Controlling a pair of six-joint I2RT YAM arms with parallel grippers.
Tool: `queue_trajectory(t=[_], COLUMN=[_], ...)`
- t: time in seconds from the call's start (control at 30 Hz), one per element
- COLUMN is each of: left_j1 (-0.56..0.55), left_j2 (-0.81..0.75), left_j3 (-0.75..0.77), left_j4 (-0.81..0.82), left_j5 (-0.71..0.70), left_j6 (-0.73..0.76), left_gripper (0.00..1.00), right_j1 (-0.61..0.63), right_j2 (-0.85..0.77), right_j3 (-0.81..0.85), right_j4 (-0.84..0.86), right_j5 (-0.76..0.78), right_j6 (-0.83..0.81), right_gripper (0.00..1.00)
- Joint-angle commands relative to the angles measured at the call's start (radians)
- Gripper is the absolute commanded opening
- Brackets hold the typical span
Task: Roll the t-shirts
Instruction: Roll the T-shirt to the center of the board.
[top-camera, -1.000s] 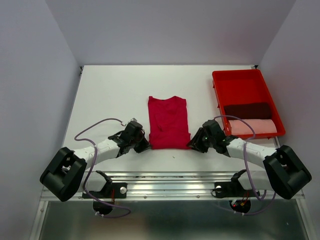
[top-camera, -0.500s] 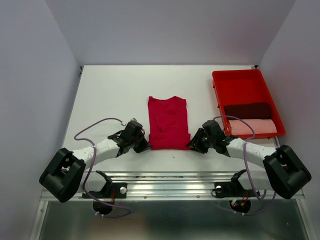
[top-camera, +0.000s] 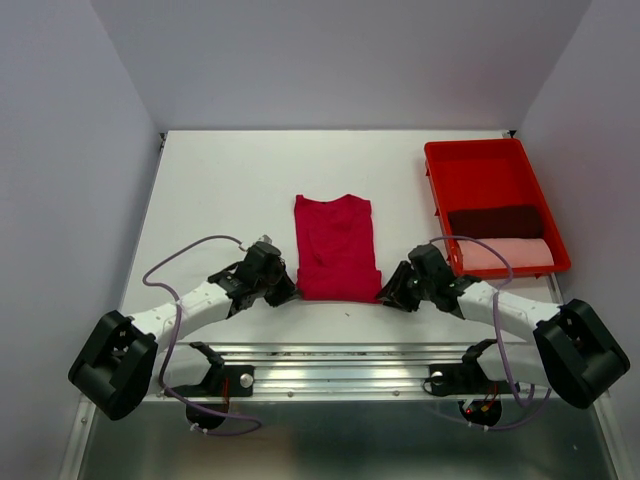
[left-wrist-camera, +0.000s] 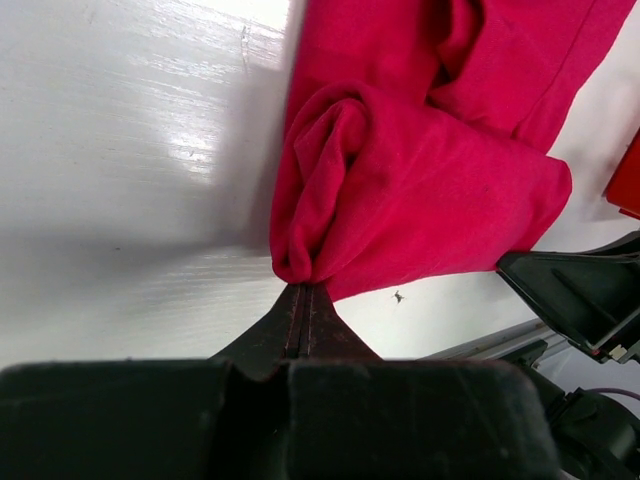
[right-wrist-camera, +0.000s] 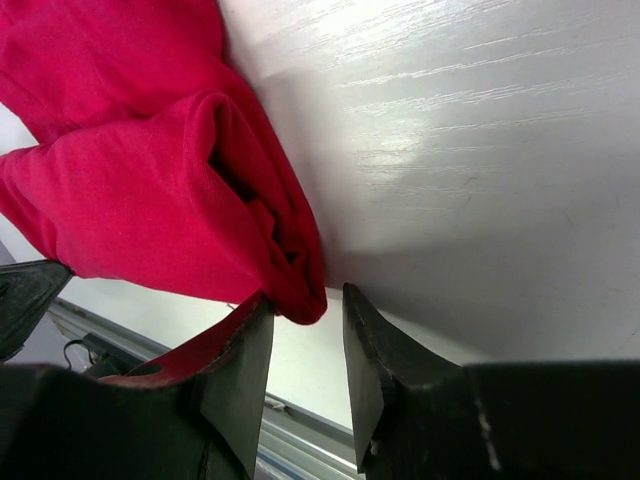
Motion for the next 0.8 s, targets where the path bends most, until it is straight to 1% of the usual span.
queue_trajectory(t=[0.0,0.13,0.23,0.27,0.33,0.37,0.43,0.57,0.77], left_j1=[-0.004,-0.004,-0.004,-0.004,-0.006,-0.004,-0.004,-0.004,-0.003], left_j2=[-0.023,-0.035,-0.043,-0.044,-0.046,-0.046,-0.049,-0.053,-0.057], left_j3=[-0.018,-0.027,-0.038,-0.044,-0.046,-0.047,-0.047,-0.047,-0.013], left_j4=[-0.017,-0.016,-0.017,-0.017,-0.016,-0.016,-0.016,-0.024,-0.059], left_j5=[0.002,-0.003,-0.006,-0.006,-0.006,-0.006,-0.007,-0.01,-0.004], left_j6=[0.009,0.005,-0.002,-0.001,-0.004,-0.004,-0.005,-0.01,-0.019], left_gripper=[0.0,0.0,0.0,0.0,0.0,0.0,0.0,0.0,0.0], right_j1=[0.014,0.014,0.023,0.024,0.024,0.024,0.024,0.024,0.024], right_j2=[-0.01,-0.003,0.0,0.0,-0.005,-0.008,-0.017,-0.036,-0.034], right_j3=[-0.009,-0.017,-0.024,-0.026,-0.026,-0.023,-0.009,0.017,0.061], right_j4=[0.025,0.057,0.088,0.096,0.1,0.1,0.096,0.055,-0.005], right_j5=[-0.026,-0.031,-0.043,-0.046,-0.049,-0.046,-0.029,0.003,0.04], right_j6=[0.01,0.019,0.026,0.029,0.032,0.033,0.029,0.021,0.012], right_gripper=[0.39,0.35,0.3,0.24,0.18,0.12,0.06,0.02,0.01])
